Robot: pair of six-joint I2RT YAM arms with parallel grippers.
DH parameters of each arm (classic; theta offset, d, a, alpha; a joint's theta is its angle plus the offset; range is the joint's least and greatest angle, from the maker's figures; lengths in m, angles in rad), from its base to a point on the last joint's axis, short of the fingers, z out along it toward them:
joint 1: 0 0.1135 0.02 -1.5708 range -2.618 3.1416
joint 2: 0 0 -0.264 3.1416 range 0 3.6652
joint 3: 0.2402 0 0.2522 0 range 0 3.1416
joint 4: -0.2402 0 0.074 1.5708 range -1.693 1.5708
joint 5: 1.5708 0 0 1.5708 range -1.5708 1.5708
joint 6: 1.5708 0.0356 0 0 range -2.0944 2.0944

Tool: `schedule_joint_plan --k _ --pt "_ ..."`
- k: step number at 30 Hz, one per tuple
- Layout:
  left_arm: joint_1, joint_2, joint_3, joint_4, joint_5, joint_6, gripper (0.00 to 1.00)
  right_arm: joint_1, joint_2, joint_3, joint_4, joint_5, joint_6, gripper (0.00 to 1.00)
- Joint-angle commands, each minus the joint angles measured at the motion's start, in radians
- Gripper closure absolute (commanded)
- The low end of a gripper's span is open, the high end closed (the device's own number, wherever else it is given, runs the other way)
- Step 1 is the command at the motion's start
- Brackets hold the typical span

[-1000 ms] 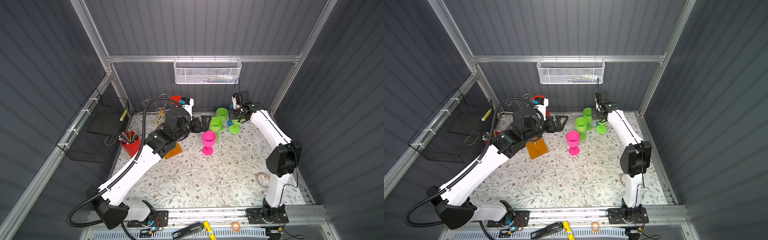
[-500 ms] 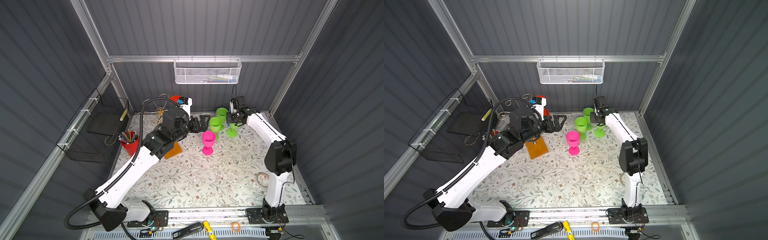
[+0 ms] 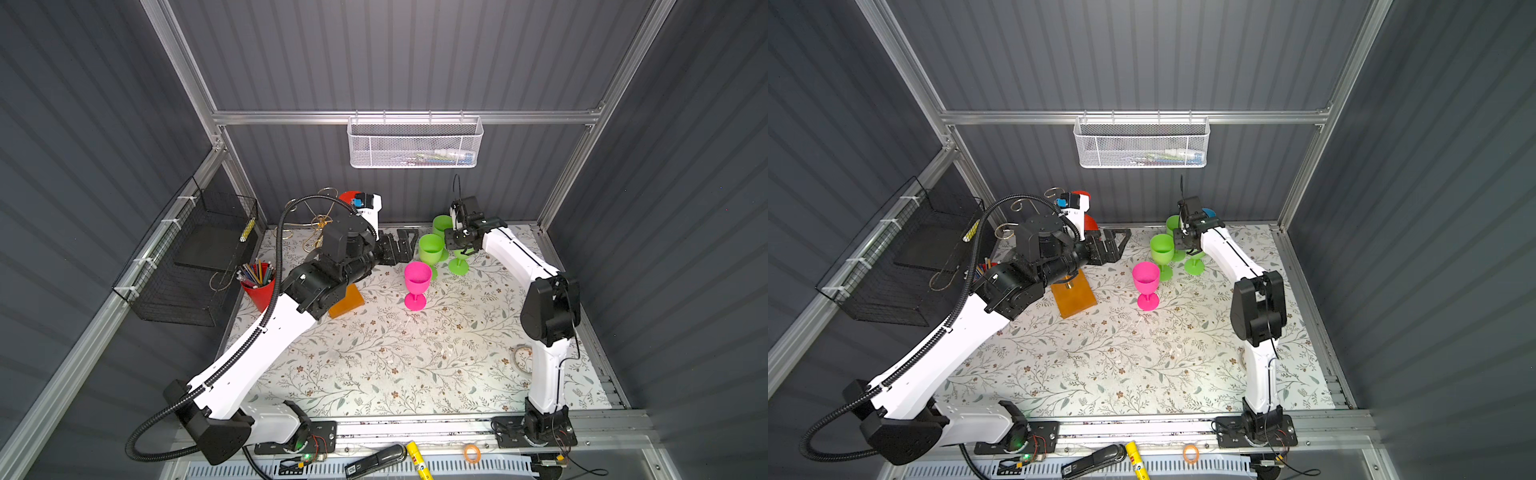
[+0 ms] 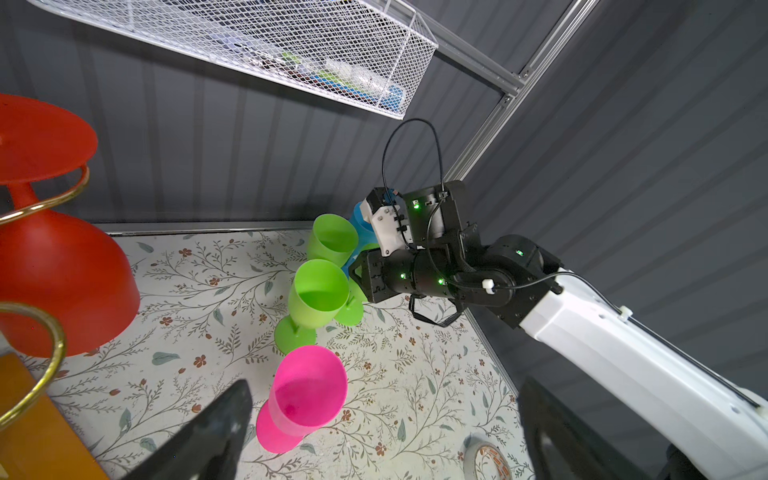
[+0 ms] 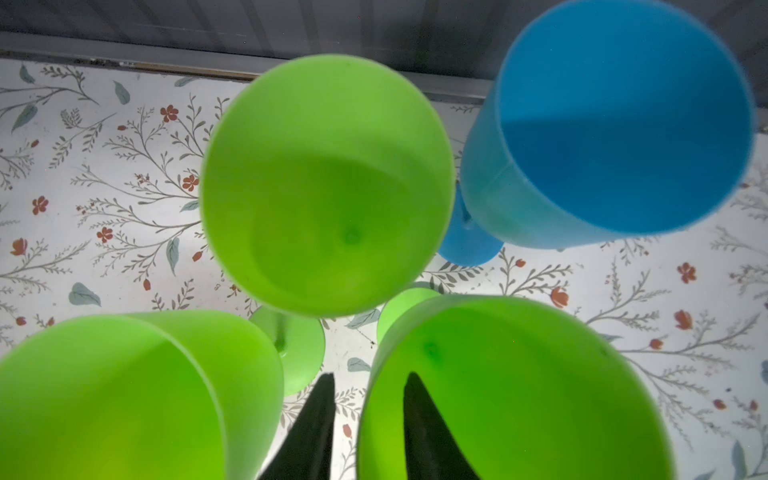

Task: Take the wine glass off the wine glass rack
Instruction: 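Set the green glass upright beside the other glasses and open the right gripper, then grip the red glass foot on the gold rack with the right gripper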

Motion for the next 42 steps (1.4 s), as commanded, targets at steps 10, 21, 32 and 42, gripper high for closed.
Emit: schedule_joint_plan --k 10,21,32,42 --pt "0.005 -0.016 0.042 -0.064 -0.041 0.033 0.0 0.027 -0.143 0.017 -0.05 0.07 -0.038 0.28" --pt "0.006 0.106 0.248 -0.305 -0.162 0.011 0.0 0.077 -0.359 -0.068 -0.002 0.121 -0.02 0.16" --pt "0.006 0.139 0.461 -0.625 -0.514 0.162 0.0 0.199 -0.454 -0.139 0.239 -0.166 0.245 0.18" --pt "0.009 0.137 0.48 -0.837 -0.801 0.235 0.0 0.229 -0.194 0.072 0.453 -0.411 0.721 0.32"
